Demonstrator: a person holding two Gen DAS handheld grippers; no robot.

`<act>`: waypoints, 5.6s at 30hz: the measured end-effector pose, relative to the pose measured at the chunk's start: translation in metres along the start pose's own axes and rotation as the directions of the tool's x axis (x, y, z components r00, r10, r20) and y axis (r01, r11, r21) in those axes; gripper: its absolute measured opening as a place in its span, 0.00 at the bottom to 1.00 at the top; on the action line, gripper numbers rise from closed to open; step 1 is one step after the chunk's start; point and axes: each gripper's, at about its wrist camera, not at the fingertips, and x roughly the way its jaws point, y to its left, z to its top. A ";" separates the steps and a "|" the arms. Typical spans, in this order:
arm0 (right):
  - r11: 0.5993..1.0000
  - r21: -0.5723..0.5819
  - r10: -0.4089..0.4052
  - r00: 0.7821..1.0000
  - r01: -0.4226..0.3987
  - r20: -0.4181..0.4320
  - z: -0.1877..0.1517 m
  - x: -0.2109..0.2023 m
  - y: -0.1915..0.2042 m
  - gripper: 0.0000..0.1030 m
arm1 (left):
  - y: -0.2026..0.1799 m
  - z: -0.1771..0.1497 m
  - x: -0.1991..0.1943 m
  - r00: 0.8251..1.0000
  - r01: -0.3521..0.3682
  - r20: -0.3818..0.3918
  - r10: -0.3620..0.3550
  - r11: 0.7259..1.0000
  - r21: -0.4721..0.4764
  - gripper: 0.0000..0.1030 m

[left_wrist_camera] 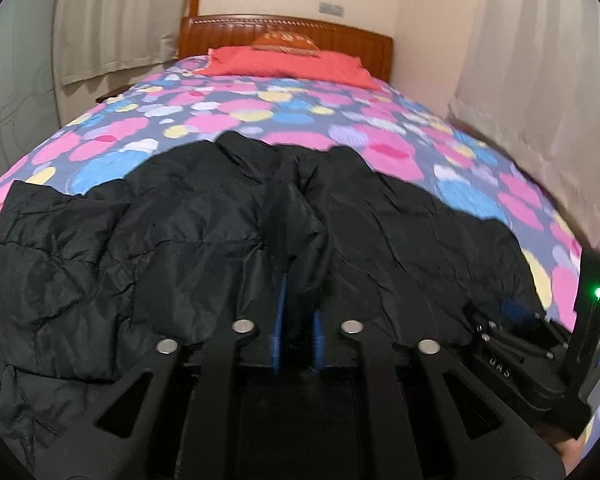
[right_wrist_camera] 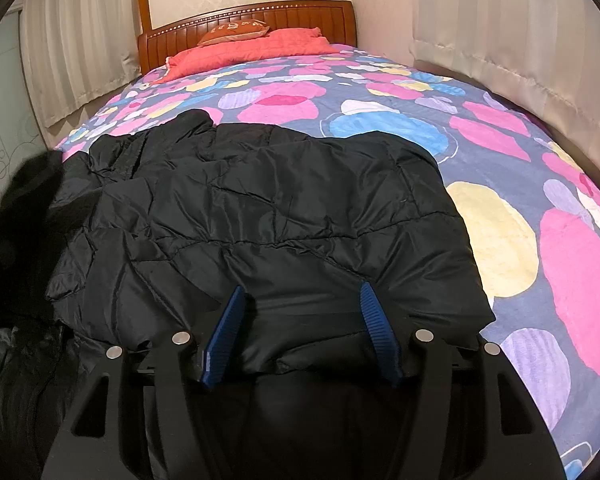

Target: Fold large clothes

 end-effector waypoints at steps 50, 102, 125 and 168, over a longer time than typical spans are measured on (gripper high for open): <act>0.997 0.022 0.076 0.995 -0.075 -0.064 0.037 -0.002 0.006 0.24 | 0.173 -0.009 -0.059 0.979 -0.206 -0.040 0.202 0.965 -0.162 0.70; 0.985 -0.088 0.143 0.989 -0.146 -0.046 0.033 -0.026 0.062 0.53 | 0.136 0.019 0.013 0.985 -0.101 -0.150 0.087 0.991 -0.091 0.72; 0.983 0.179 0.062 0.978 -0.026 -0.201 -0.147 -0.157 -0.130 0.66 | 0.215 -0.160 -0.173 0.970 -0.041 -0.240 -0.047 0.936 -0.349 0.81; 0.932 0.293 0.257 0.959 -0.212 -0.124 -0.186 -0.200 -0.124 0.13 | 0.200 -0.187 -0.229 0.991 0.040 -0.103 -0.083 0.928 -0.370 0.13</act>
